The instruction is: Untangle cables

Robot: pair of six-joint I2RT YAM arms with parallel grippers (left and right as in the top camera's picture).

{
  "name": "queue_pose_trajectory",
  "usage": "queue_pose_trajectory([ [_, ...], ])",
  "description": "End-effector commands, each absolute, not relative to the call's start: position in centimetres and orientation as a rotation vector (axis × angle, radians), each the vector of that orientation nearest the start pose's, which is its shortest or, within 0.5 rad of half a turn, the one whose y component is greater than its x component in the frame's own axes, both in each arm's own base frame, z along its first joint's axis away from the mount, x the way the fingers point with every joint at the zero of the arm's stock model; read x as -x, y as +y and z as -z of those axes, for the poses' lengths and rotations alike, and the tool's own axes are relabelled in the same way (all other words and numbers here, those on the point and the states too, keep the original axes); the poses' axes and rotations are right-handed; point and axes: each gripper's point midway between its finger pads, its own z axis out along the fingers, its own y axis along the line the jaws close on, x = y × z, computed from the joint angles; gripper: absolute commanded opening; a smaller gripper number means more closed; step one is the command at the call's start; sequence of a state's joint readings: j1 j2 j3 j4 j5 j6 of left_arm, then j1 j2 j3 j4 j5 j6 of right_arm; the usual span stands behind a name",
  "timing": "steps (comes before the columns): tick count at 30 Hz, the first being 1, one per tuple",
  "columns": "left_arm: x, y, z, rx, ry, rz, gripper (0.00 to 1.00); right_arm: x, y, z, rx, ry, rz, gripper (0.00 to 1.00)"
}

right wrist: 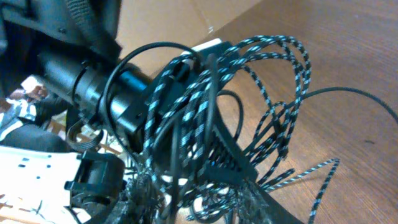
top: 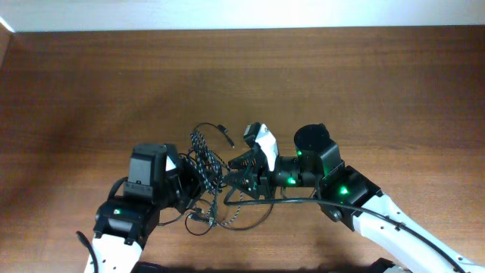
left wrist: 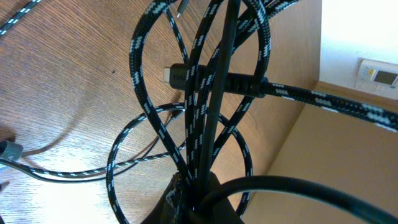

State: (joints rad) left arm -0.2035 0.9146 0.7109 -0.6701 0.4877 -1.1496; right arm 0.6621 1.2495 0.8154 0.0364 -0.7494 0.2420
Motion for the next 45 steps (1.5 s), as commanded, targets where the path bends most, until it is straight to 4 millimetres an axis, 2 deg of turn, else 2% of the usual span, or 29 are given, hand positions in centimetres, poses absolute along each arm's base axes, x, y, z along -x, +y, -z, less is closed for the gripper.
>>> queue_pose_trajectory([
  [1,-23.3,-13.8,-15.6,0.999,2.516,1.125,0.02,-22.3,32.0,-23.9,0.92,1.876,-1.282,0.07],
  [4,-22.8,-12.3,-13.6,1.043,2.569,0.96,0.0,-24.9,29.7,-22.9,0.812,1.952,-1.211,0.04],
  [6,-22.3,-10.7,-12.5,1.104,2.578,0.818,0.02,-28.3,25.1,-21.1,0.63,2.078,-1.13,0.04],
  [7,-22.3,-10.1,-12.2,1.119,2.572,0.767,0.09,-30.0,22.4,-20.4,0.523,2.129,-1.085,0.04],
  [8,-22.4,-9.0,-11.8,1.137,2.552,0.686,0.18,-31.8,18.7,-19.8,0.387,2.17,-1.045,0.04],
  [10,-22.7,-7.7,-11.6,1.155,2.518,0.589,0.4,-32.5,14.9,-19.5,0.251,2.2,-1.076,0.04],
  [12,-22.9,-7.1,-11.5,1.162,2.497,0.544,0.82,-32.7,13.0,-18.9,0.166,2.229,-1.067,0.04],
  [13,-22.9,-7.1,-11.5,1.176,2.492,0.547,0.99,-31.7,13.5,-19.1,0.18,2.237,-1.151,0.04],
  [15,-22.9,-7.1,-11.5,1.176,2.492,0.547,0.99,-30.9,14.7,-19.1,0.221,2.244,-1.198,0.1],
  [18,-23.0,-6.5,-11.4,1.181,2.478,0.506,0.99,-29.5,16.7,-18.8,0.283,2.28,-1.24,0.36],
  [20,-22.6,-4.5,-10.9,1.209,2.451,0.347,0.99,-28.7,17.9,-18.0,0.324,2.319,-1.228,0.44],
  [21,-21.9,-2.5,-10.2,1.233,2.442,0.183,0.99,-28.8,18.4,-16.6,0.331,2.369,-1.133,0.58],
  [22,-21.8,-2.5,-9.7,1.241,2.464,0.156,0.99,-28.6,19.0,-16.1,0.35,2.388,-1.122,0.62],
  [24,-21.5,-3.2,-8.2,1.237,2.555,0.142,0.99,-28.1,19.9,-15.0,0.375,2.424,-1.139,0.65],
  [25,-21.2,-3.0,-6.6,1.058,2.698,0.031,0.99,-28.2,19.9,-14.2,0.363,2.451,-1.143,0.65],
  [26,-20.9,-2.8,-5.6,1.06,2.744,-0.02,0.99,-28.2,19.9,-13.9,0.359,2.461,-1.145,0.65],
  [27,-20.6,-2.2,-4.7,1.083,2.763,-0.1,0.99,-28.3,19.9,-13.8,0.358,2.464,-1.145,0.65],
  [29,-20.0,-0.6,-3.5,1.306,2.689,-0.248,0.99,-28.2,19.9,-13.8,0.358,2.465,-1.145,0.65],
  [30,-20.4,-0.8,-3.2,1.347,2.662,-0.229,0.99,-28.3,19.9,-13.8,0.358,2.464,-1.145,0.66],
  [31,-22.1,-2.0,-3.0,1.347,2.64,-0.105,0.99,-28.3,19.9,-13.8,0.357,2.464,-1.144,0.67],
  [32,-24.5,-4.4,-3.2,1.333,2.618,0.127,0.99,-28.3,19.9,-13.8,0.358,2.464,-1.144,0.68],
  [33,-25.6,-5.0,-3.5,1.316,2.593,0.198,1.0,-28.3,19.9,-13.8,0.358,2.465,-1.144,0.68],
  [35,-26.8,-6.2,-3.6,1.282,2.583,0.271,0.96,-28.3,19.9,-13.8,0.358,2.464,-1.144,0.68],
  [37,-26.5,-6.3,-1.8,1.265,2.626,0.192,0.99,-28.5,19.6,-13.6,0.346,2.472,-1.111,0.68],
  [39,-26.6,-6.3,0.9,1.285,2.673,0.134,0.99,-28.5,19.6,-13.6,0.346,2.473,-1.112,0.69],
  [41,-26.3,-6.2,3.3,1.305,2.714,0.075,0.84,-28.4,19.5,-13.5,0.342,2.482,-1.112,0.69],
  [42,-26.2,-6.1,3.9,1.308,2.719,0.054,0.71,-28.3,19.5,-13.4,0.341,2.484,-1.112,0.69],
  [44,-26.5,-5.3,3.9,1.297,2.687,0.002,0.0,-28.3,19.5,-13.4,0.34,2.488,-1.114,0.7],
  [45,-26.7,-5.2,3.8,1.302,2.68,0.009,0.0,-28.1,19.5,-13.3,0.336,2.497,-1.114,0.7],
])
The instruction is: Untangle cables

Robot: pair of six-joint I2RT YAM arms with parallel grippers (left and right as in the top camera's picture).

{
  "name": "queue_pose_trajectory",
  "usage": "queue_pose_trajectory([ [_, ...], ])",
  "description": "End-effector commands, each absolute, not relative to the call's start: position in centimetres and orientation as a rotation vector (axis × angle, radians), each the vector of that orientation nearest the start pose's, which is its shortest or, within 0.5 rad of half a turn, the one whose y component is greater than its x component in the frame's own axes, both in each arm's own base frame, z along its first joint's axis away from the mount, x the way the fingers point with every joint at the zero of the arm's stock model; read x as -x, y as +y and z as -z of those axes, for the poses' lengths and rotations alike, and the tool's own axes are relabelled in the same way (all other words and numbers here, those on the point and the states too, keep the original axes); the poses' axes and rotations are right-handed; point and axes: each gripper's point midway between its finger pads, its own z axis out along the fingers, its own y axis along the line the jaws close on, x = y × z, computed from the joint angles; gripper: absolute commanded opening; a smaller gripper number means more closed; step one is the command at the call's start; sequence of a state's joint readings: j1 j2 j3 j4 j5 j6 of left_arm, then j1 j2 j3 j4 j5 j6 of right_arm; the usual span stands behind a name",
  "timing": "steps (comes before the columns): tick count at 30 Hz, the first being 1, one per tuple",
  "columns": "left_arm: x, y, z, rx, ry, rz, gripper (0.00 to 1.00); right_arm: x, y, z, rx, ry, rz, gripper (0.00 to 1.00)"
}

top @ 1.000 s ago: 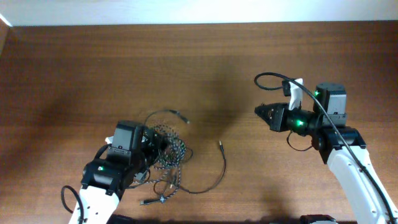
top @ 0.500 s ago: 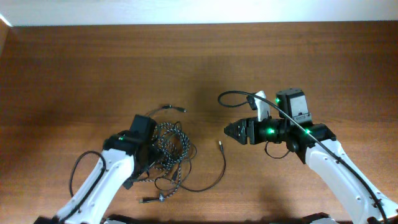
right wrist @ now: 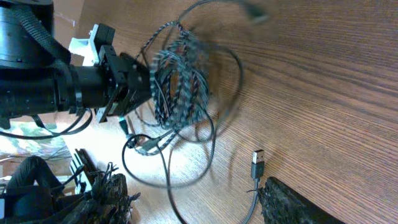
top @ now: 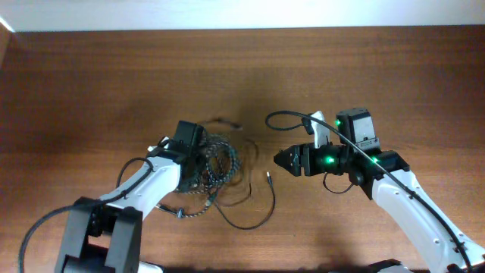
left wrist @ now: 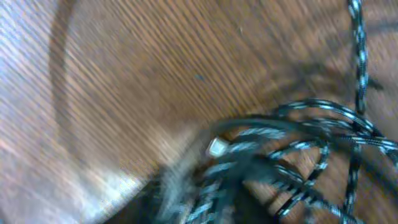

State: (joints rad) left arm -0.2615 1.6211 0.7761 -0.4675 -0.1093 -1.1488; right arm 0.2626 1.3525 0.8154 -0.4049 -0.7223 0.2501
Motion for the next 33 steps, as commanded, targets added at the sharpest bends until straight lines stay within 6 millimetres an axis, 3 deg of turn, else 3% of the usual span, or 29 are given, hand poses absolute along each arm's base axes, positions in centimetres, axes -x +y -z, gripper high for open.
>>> queue_pose_trajectory([
  [1,-26.8,-5.2,3.6,1.312,2.675,0.028,0.0,-27.9,19.5,-13.2,0.333,2.507,-1.116,0.7],
  [3,-27.3,-5.5,2.4,1.347,2.659,0.138,0.0,-27.6,19.4,-12.9,0.325,2.53,-1.118,0.74],
  [7,-28.2,-4.6,-4.8,1.386,2.494,0.411,0.0,-27.5,19.4,-12.9,0.326,2.529,-1.124,0.78],
  [10,-28.9,-3.5,-12.6,1.032,2.332,0.513,0.0,-27.3,19.6,-13.1,0.337,2.522,-1.153,0.81],
  [12,-28.2,-0.6,-18.3,0.839,2.134,0.364,0.0,-26.4,20.6,-14.1,0.468,2.453,-1.248,0.83],
  [13,-27.6,0.6,-20.2,0.747,2.071,0.275,0.0,-25.8,21.1,-14.8,0.528,2.412,-1.307,0.83],
  [15,-25.9,0.8,-22.8,0.682,1.99,0.277,0.0,-24.7,22.0,-16.1,0.604,2.338,-1.438,0.85],
  [17,-24.6,0.0,-22.5,0.705,2.009,0.352,0.0,-23.2,22.9,-18.3,0.716,2.203,-1.604,0.86],
  [21,-23.3,0.1,-19.1,1.149,2.017,0.474,0.0,-19.5,23.2,-23.2,0.992,1.766,-1.903,0.86],
  [24,-23.4,-0.5,-18.4,1.349,1.969,0.586,0.0,-17.0,25.1,-23.4,1.163,1.656,-1.921,0.86],
  [26,-23.3,-1.9,-18.2,1.392,1.991,0.688,0.0,-16.2,27.1,-22.2,1.28,1.659,-1.809,0.85],
  [28,-23.2,-3.2,-18.2,1.374,2.039,0.767,0.0,-15.0,29.1,-22.3,1.402,1.559,-1.745,0.96],
  [29,-23.1,-3.8,-18.2,1.364,2.059,0.805,0.0,-15.0,30.0,-22.1,1.421,1.563,-1.699,0.96],
  [30,-22.9,-4.3,-18.2,1.356,2.078,0.834,0.01,-16.8,31.4,-21.0,1.313,1.749,-1.581,0.86],
  [32,-22.5,-4.7,-17.9,1.354,2.112,0.837,0.01,-20.3,31.9,-19.5,1.041,2.008,-1.428,0.61],
  [33,-21.9,-4.7,-17.4,1.373,2.137,0.823,0.0,-21.3,32.1,-19.8,0.945,2.046,-1.419,0.56],
])
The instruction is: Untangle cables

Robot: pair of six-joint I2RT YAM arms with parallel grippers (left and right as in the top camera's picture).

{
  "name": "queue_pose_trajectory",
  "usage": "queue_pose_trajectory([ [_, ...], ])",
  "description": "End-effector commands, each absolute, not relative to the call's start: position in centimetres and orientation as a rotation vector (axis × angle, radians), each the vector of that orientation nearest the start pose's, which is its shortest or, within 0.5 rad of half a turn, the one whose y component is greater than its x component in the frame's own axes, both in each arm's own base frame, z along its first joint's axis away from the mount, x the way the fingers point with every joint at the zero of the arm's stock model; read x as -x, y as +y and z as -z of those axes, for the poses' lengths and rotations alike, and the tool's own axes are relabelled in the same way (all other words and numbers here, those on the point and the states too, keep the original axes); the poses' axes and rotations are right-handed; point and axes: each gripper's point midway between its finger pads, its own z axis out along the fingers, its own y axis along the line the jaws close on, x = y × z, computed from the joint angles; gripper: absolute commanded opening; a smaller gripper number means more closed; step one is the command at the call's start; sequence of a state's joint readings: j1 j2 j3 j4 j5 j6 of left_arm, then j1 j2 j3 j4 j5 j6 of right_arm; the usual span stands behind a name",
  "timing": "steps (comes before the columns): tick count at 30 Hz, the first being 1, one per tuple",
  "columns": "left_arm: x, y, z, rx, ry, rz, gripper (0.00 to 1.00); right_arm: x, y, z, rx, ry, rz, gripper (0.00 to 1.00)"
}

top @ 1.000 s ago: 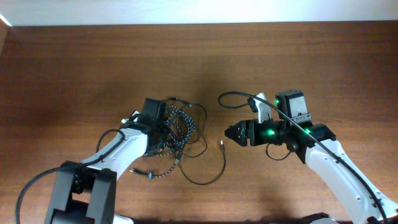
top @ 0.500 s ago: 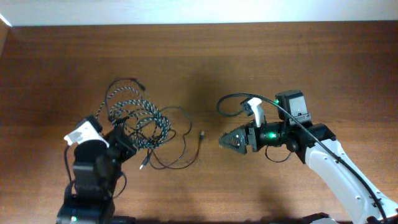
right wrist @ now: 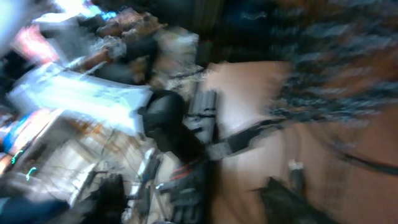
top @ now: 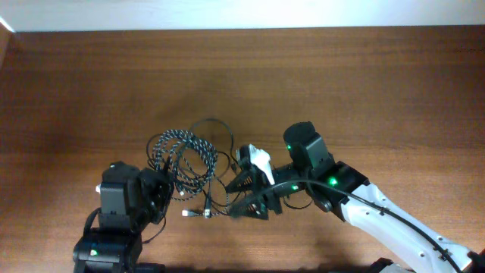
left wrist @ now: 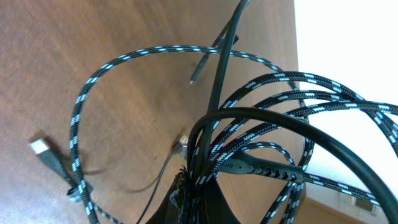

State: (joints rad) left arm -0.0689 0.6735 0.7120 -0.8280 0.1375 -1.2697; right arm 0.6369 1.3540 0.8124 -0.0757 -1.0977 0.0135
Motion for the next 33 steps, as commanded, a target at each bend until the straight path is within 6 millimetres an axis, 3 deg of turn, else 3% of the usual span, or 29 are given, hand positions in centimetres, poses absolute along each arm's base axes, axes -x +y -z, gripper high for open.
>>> queue_pose_trajectory([
  [1,-21.7,-4.9,-17.2,1.378,2.152,0.829,0.0,-21.5,32.2,-20.2,0.926,2.037,-1.432,0.54],
  [3,-21.4,-5.7,-17.3,1.367,2.181,0.882,0.0,-22.1,32.4,-20.4,0.877,2.045,-1.436,0.52],
  [7,-21.3,-6.5,-17.5,1.35,2.204,0.939,0.0,-23.3,32.4,-18.3,0.766,2.162,-1.413,0.52],
  [11,-22.7,-4.0,-17.9,1.362,2.088,0.803,0.04,-22.9,32.2,-17.5,0.755,2.215,-1.416,0.52],
  [12,-23.1,-4.4,-18.4,1.339,2.076,0.837,0.04,-22.8,32.1,-17.4,0.753,2.227,-1.415,0.52],
  [16,-23.4,-4.9,-18.9,1.251,2.098,0.862,0.03,-22.8,32.1,-17.4,0.705,2.256,-1.436,0.52],
  [21,-22.1,-6.8,-18.4,1.154,2.224,0.937,0.01,-23.9,32.8,-19.3,0.671,2.165,-1.466,0.51],
  [23,-21.8,-7.7,-18.6,1.13,2.248,0.995,0.01,-24.3,32.7,-19.1,0.655,2.169,-1.443,0.41],
  [26,-21.8,-7.6,-18.6,1.128,2.25,0.987,0.02,-24.8,32.6,-18.9,0.631,2.177,-1.408,0.08],
  [27,-22.0,-6.8,-18.3,1.115,2.244,0.921,0.02,-25.0,32.3,-18.6,0.626,2.184,-1.386,0.04],
  [29,-21.6,-3.9,-16.8,1.14,2.242,0.671,0.02,-26.3,30.3,-16.5,0.578,2.266,-1.259,0.04],
  [30,-20.5,-2.2,-15.6,1.202,2.256,0.527,0.01,-27.2,28.3,-14.9,0.511,2.346,-1.18,0.04],
  [33,-16.9,2.1,-13.4,1.313,2.285,0.143,0.0,-31.2,19.2,-11.8,0.143,2.512,-0.987,0.04],
])
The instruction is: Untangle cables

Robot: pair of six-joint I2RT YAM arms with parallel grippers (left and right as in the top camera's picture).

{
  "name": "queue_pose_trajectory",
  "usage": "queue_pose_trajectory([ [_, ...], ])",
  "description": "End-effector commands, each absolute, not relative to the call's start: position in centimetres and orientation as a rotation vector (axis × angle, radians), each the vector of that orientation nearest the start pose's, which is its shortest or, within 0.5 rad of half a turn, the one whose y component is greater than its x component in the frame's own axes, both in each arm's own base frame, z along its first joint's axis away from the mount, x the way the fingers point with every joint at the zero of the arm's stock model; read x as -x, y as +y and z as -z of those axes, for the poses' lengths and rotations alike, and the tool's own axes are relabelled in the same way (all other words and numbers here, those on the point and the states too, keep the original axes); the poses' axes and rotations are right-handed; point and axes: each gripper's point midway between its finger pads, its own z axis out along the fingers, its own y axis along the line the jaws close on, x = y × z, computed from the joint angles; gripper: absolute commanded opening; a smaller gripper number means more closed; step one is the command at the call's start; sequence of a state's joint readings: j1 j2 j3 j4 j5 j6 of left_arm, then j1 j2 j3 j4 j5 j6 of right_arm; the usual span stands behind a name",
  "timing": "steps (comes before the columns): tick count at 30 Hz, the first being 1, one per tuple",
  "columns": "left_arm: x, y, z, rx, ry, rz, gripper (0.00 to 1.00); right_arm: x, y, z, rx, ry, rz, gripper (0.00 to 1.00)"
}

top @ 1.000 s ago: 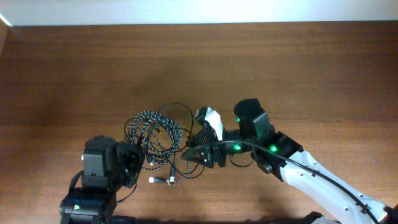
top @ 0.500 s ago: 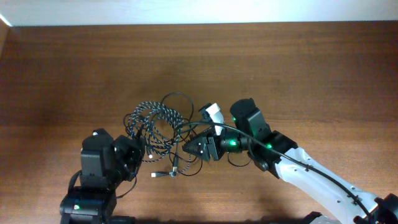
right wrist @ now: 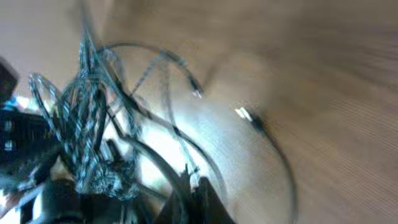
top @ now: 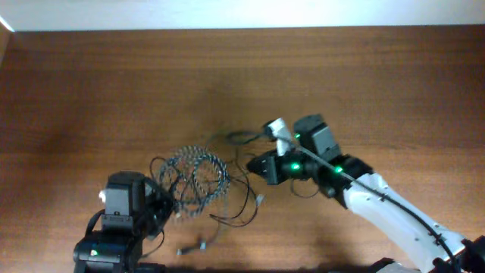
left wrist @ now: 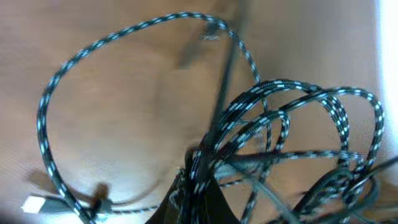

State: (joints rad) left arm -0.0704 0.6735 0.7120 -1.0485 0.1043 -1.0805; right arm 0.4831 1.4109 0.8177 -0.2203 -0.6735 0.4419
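A tangle of black-and-white braided cable [top: 194, 177] with thin black cables [top: 239, 137] lies left of the table's middle. My left gripper [top: 168, 202] sits at the tangle's left side, shut on a bunch of braided strands [left wrist: 236, 118] that fan out from my left gripper [left wrist: 200, 190]. A USB plug [left wrist: 32, 203] lies near it. My right gripper [top: 260, 168] is just right of the tangle, and in the blurred right wrist view my right gripper [right wrist: 198, 190] appears shut on a black cable [right wrist: 158, 155]. The tangle [right wrist: 87, 124] shows to its left.
Loose cable ends with plugs lie in front of the tangle [top: 201, 244] and beside it [top: 258, 199]. A plug [right wrist: 244, 113] lies on the brown wooden table [top: 379, 83]. A pale wall edge [top: 242, 14] runs along the far side.
My right gripper has moved away from the tangle's front, to the right and farther back. The tangle sits lower and flatter, slightly nearer. A loose plug now lies closer to the front edge.
First both grippers were close together inside the tangle near the front. Then they stood apart, the left at the tangle, the right off to the right with a black cable. Then the right was back against the tangle. Now it is right of it again.
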Motion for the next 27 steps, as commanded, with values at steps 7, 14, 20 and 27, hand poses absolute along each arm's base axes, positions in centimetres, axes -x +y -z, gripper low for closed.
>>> queue_pose_trajectory([
  [7,-14.6,6.0,-13.5,1.633,2.005,-0.081,0.22,-32.7,-1.8,-9.3,-0.736,2.477,-0.78,0.04],
  [14,-21.4,1.0,-16.3,1.265,2.11,0.355,0.48,-32.3,4.0,-11.0,-0.548,2.486,-1.063,0.33],
  [20,-14.9,4.2,-11.7,1.465,2.22,-0.032,0.99,-31.5,9.3,-10.8,-0.218,2.559,-1.047,0.46],
  [27,-14.1,2.0,-4.7,1.659,2.25,0.093,0.67,-31.5,9.7,-10.7,-0.198,2.568,-1.035,0.49],
])
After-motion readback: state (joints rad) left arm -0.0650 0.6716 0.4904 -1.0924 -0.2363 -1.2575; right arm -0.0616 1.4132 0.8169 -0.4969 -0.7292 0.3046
